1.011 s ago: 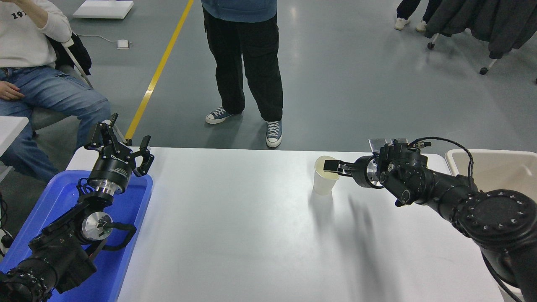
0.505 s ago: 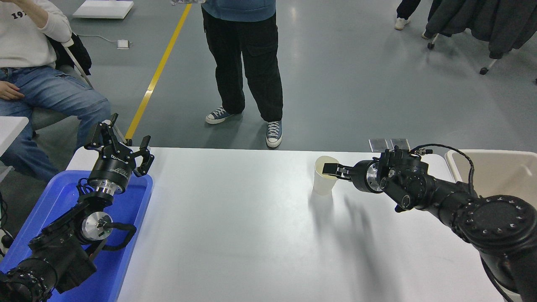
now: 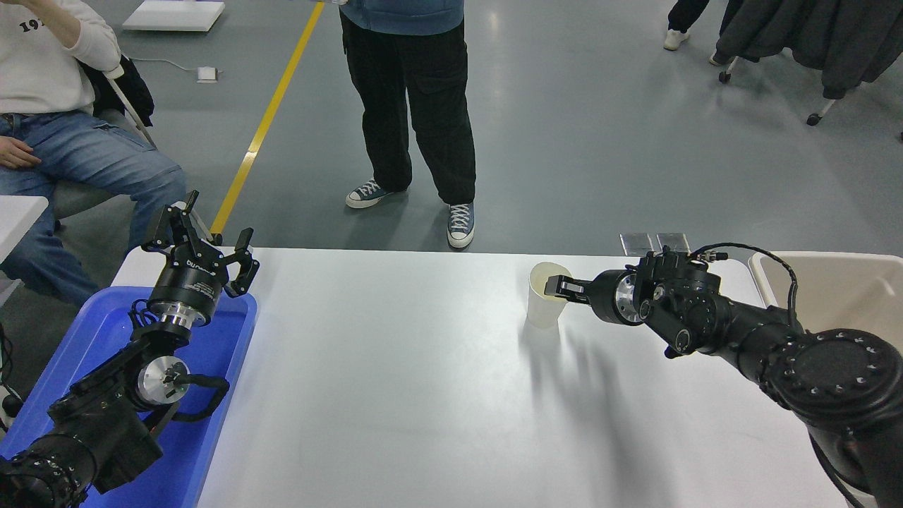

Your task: Dispose of the paper cup in the dustbin

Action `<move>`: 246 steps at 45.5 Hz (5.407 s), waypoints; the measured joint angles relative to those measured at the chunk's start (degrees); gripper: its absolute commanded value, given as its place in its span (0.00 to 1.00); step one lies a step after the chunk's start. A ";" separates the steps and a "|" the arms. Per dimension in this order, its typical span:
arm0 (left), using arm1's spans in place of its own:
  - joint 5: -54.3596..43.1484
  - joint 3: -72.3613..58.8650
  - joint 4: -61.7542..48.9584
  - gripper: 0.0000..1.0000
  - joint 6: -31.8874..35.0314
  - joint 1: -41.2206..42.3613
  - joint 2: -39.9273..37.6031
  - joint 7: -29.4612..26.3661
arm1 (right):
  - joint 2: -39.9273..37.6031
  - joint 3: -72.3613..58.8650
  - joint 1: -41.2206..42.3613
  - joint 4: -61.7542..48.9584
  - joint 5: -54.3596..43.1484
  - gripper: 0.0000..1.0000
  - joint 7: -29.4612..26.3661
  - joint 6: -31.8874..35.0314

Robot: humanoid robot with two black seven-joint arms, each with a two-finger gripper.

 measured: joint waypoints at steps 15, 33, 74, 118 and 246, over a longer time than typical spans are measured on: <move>0.00 0.01 0.00 1.00 0.00 0.00 -0.03 0.00 | 0.00 -0.09 -0.05 0.17 -0.02 0.00 0.19 0.26; 0.00 0.02 0.00 1.00 0.00 0.00 0.06 0.00 | 0.00 0.57 0.67 1.07 0.35 0.00 1.40 0.62; 0.02 -0.08 -0.02 1.00 -0.09 0.25 0.20 0.00 | -17.40 2.07 16.20 24.29 1.61 0.00 1.75 2.88; 0.00 -0.18 -0.03 1.00 -0.09 0.35 0.21 -0.01 | -52.43 3.16 19.79 38.29 3.05 0.00 1.98 3.98; 0.00 -0.17 0.00 1.00 -0.02 0.36 0.15 0.00 | -25.04 58.30 -30.55 -11.08 56.10 1.00 -22.25 -17.57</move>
